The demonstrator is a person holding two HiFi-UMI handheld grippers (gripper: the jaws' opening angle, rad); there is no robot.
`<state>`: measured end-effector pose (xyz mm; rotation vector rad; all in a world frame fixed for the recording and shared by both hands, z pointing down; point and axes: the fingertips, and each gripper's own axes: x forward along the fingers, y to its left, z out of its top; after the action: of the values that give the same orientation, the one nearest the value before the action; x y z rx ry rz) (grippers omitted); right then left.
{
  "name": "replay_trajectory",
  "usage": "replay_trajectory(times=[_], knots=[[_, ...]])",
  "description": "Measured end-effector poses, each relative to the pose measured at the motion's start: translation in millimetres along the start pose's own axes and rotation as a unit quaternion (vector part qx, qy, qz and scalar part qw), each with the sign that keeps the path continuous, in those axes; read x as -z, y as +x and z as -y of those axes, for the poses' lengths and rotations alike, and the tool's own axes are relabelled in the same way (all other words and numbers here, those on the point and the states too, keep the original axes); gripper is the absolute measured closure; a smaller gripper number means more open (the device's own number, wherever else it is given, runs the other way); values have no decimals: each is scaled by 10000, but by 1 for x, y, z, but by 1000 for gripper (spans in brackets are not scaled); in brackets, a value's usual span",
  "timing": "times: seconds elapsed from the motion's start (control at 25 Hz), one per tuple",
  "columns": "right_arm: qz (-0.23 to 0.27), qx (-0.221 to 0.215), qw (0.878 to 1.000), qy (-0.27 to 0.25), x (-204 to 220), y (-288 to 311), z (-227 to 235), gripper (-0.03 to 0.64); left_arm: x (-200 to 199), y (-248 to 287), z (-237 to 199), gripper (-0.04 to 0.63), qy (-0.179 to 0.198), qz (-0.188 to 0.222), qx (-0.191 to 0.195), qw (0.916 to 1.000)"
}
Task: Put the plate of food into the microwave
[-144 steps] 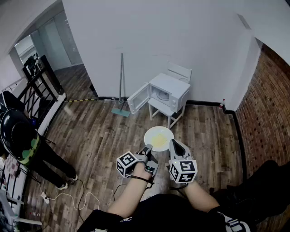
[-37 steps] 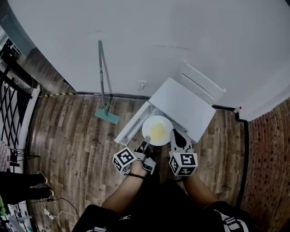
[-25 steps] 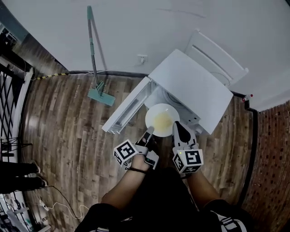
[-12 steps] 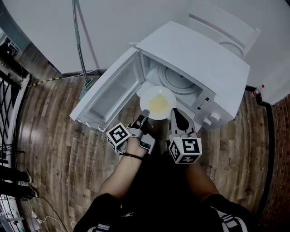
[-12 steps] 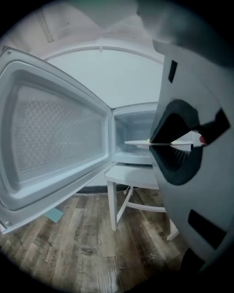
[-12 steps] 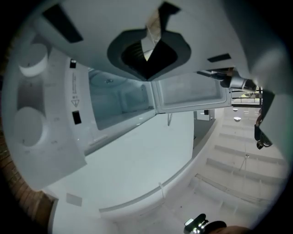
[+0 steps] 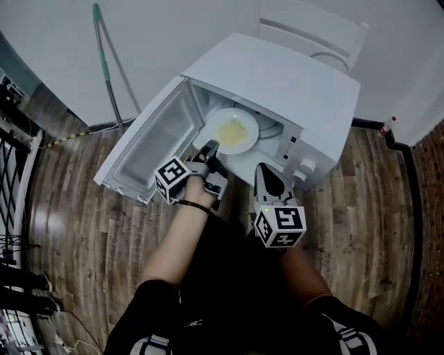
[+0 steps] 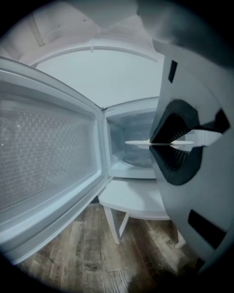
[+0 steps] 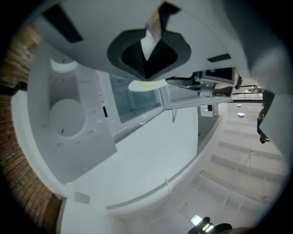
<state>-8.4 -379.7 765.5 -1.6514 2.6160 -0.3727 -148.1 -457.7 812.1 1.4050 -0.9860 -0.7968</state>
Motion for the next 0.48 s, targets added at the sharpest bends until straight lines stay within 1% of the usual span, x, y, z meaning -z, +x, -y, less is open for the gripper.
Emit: replay_trajectory(times=[0.12, 0.24, 0.36, 0.48], knots=[[-24, 28, 10000, 56, 6, -9, 4, 606, -1, 26, -1, 580, 34, -58, -31, 10000], [-35, 122, 9999, 55, 11, -20, 11, 606, 3, 55, -6, 580, 15, -250, -125, 9996], [-61, 249, 9996, 131, 17, -29, 21, 606, 8, 81, -14, 580, -84, -420, -228, 9988], [-91, 379, 9989, 251, 19, -32, 31, 607, 7, 101, -19, 580, -90, -443, -379, 9983]])
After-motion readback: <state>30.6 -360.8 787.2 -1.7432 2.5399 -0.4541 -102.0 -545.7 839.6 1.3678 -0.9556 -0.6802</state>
